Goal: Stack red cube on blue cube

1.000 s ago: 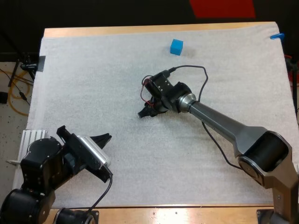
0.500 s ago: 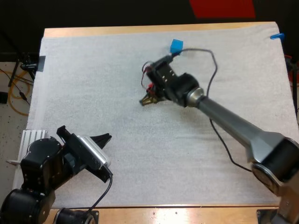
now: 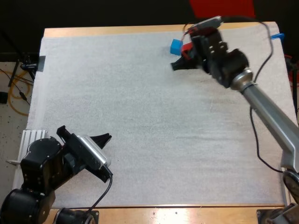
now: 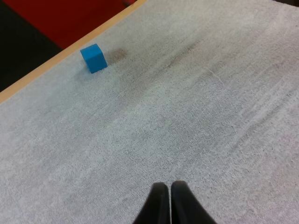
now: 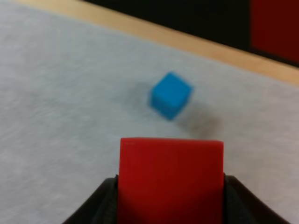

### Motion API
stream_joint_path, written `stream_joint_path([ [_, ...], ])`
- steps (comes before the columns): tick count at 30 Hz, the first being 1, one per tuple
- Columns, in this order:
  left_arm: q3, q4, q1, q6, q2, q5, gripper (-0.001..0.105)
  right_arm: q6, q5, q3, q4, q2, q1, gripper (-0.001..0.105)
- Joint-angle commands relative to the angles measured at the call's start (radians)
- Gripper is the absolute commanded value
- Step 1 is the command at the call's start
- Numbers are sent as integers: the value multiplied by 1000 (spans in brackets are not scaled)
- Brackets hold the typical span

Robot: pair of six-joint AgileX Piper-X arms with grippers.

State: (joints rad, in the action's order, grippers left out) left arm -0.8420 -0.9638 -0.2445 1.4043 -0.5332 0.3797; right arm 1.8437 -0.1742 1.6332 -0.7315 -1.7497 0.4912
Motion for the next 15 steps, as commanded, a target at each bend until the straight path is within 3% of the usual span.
stream_joint_path([
  [1, -1, -2, -5, 12, 6, 6, 0, 46, 44, 8, 24, 14, -41, 17],
  [4, -1, -2, -5, 12, 6, 6, 0, 92, 128, 8, 77, 14, -98, 17],
  [9, -1, -2, -5, 12, 6, 6, 0, 190, 140, 8, 124, 2, -159, 17],
  [15, -1, -2, -5, 12, 6, 6, 0, 306, 252, 8, 146, -45, -228, 17],
])
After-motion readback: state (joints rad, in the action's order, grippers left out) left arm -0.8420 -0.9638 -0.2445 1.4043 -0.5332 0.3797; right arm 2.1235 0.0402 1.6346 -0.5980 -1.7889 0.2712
